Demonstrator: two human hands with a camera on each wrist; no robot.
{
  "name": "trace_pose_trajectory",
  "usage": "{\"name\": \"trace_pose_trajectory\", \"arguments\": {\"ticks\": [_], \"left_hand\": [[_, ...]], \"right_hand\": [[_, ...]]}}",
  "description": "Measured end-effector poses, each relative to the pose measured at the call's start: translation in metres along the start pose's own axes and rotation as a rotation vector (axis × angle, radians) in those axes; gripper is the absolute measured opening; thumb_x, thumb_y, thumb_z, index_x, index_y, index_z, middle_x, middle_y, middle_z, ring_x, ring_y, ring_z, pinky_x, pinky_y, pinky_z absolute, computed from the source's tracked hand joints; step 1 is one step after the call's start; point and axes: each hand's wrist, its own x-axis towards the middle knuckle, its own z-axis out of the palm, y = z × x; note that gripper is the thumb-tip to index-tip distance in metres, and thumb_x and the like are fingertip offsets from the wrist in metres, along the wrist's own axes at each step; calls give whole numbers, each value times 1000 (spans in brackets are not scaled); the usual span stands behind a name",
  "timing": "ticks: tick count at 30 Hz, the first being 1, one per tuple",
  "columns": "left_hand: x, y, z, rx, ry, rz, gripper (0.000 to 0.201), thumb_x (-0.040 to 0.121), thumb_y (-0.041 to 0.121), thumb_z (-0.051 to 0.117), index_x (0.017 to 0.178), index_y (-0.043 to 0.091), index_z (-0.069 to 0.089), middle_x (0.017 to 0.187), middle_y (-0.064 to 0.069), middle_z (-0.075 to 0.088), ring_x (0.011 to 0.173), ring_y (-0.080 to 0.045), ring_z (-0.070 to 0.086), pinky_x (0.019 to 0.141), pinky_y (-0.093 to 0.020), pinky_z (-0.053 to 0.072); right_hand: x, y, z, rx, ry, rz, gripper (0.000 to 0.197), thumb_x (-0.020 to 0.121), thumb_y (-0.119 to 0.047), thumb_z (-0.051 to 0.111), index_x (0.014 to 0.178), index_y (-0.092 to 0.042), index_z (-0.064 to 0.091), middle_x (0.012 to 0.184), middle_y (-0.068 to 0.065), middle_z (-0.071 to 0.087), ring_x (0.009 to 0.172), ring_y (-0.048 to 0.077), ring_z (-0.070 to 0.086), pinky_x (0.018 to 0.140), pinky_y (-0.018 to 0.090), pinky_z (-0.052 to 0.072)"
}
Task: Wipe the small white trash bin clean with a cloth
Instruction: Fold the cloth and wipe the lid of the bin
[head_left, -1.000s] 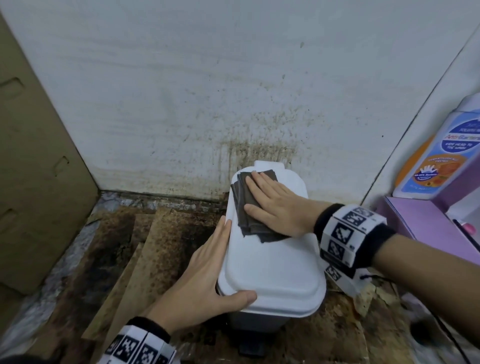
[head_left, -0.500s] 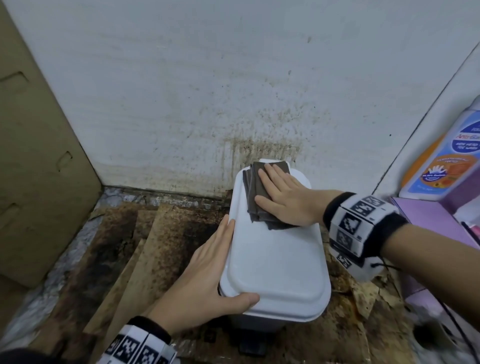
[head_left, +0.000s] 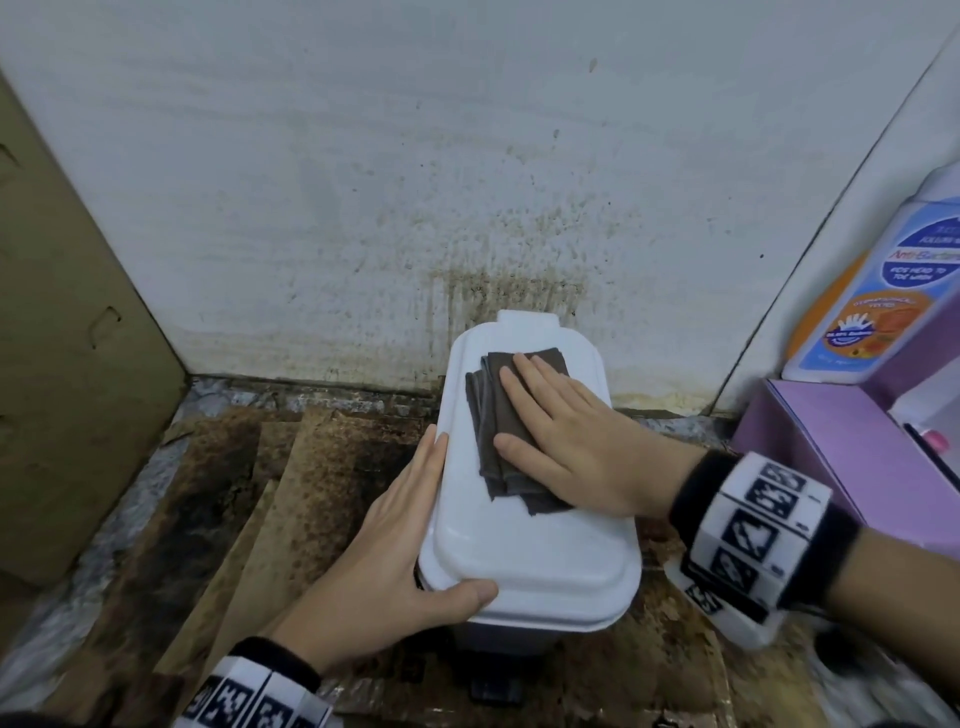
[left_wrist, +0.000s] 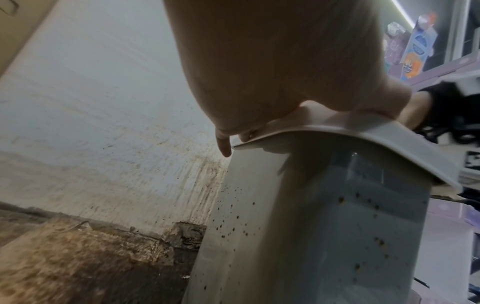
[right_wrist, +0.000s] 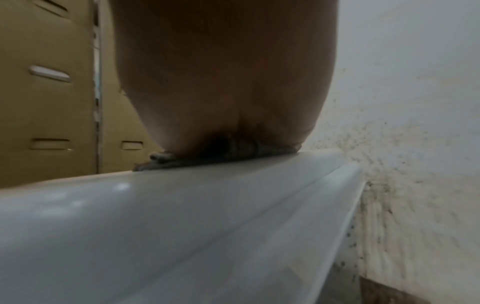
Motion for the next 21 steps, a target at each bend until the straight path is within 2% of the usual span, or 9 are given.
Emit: {"name": "trace_pose_trajectory", "arguments": {"ticks": [5,11,16,21], "left_hand": [[1,1,0,-10,-5,1,120,80,76,67,153,53,-25,158,40,-28,151,9,-19,129,-46,10],[0,1,0,-23,-9,-4,119,80,76,67,153,54,-24,158,40,-28,151,10,-19,129,-47,9],[0,1,1,31,6,2,119,81,75,66,154,51,-24,159,38,-28,151,10,-19,128,-43,7],[1,2,2,38,14,10,118,82,74,66,155,50,-24,160,38,-28,151,11,-19,128,-41,6]], "right_hand": [[49,33,-16,-8,-46,49,80,106,-58,15,162,-9,-14,171,13,-18,159,24,-16,129,41,-4],[74,49,-24,50,-16,135,79,107,-57,21,163,-11,-11,172,11,-15,159,25,-12,128,39,-4],[68,47,-17,104,59,157,77,107,-56,22,164,-13,-6,173,9,-10,160,24,-10,128,38,-4],[30,38,-5,115,61,133,75,108,-55,19,164,-14,-8,172,8,-14,159,22,-14,129,41,-3]]}}
